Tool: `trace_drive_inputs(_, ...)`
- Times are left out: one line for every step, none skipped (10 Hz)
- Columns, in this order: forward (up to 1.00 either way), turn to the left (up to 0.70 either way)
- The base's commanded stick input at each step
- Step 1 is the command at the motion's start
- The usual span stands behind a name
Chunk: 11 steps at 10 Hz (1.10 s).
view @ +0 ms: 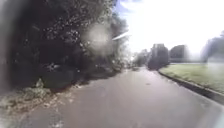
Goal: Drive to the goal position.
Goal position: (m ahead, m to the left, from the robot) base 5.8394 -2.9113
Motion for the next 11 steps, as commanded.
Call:
trace_drive_inputs(0.70,-0.14)
trace_drive_inputs(0.70,-0.14)
trace_drive_inputs(0.70,-0.14)
trace_drive_inputs(0.70,-0.14)
trace_drive_inputs(0.70,-0.14)
trace_drive_inputs(0.70,-0.14)
trace_drive_inputs(0.70,-0.14)
trace_drive_inputs(0.70,-0.14)
trace_drive_inputs(0.70,-0.14)
trace_drive_inputs(0.70,-0.14)
trace_drive_inputs(0.70,-0.14)
